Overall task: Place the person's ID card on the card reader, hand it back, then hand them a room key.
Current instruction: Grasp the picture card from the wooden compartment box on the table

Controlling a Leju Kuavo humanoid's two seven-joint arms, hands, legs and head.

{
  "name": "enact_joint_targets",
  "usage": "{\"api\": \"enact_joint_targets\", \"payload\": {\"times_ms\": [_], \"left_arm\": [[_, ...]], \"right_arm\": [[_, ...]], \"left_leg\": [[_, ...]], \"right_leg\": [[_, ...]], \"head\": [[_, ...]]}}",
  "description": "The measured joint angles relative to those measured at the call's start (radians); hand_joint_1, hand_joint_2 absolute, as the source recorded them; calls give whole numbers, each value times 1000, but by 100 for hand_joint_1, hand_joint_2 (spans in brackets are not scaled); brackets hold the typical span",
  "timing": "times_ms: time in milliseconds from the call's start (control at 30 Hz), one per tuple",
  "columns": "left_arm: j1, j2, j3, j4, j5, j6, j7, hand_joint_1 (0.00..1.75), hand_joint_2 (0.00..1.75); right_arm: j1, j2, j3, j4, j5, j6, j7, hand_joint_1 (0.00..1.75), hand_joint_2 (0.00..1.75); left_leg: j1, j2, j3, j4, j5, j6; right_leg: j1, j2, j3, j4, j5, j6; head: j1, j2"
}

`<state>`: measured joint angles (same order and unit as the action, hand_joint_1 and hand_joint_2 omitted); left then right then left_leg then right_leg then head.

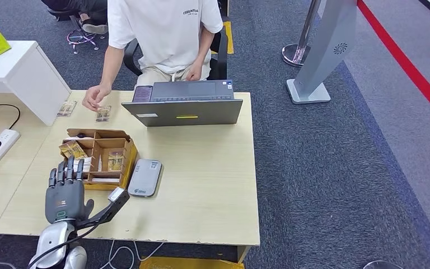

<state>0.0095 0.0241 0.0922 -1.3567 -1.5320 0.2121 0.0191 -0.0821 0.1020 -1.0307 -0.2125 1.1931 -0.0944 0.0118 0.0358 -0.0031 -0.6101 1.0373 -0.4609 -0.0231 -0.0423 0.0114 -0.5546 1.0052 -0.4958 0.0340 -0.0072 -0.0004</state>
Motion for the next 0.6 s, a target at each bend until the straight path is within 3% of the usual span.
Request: {"api": "enact_joint_targets", "payload": {"times_ms": [233,600], "left_arm": [[25,26,86,-53,21,0,-23,0,175],[-9,18,100,-27,-24,32,-32,0,175]], "right_arm": [[0,-5,-1,0,9,12,-2,0,175],[1,-7,-1,-1,29,16,-12,0,175]], "left_leg": [[0,0,0,0,0,0],[0,0,0,0,0,0]], "right_leg": [[0,-1,1,0,0,0],[0,-1,1,0,1,0]], "head": [[0,0],[0,0]]}}
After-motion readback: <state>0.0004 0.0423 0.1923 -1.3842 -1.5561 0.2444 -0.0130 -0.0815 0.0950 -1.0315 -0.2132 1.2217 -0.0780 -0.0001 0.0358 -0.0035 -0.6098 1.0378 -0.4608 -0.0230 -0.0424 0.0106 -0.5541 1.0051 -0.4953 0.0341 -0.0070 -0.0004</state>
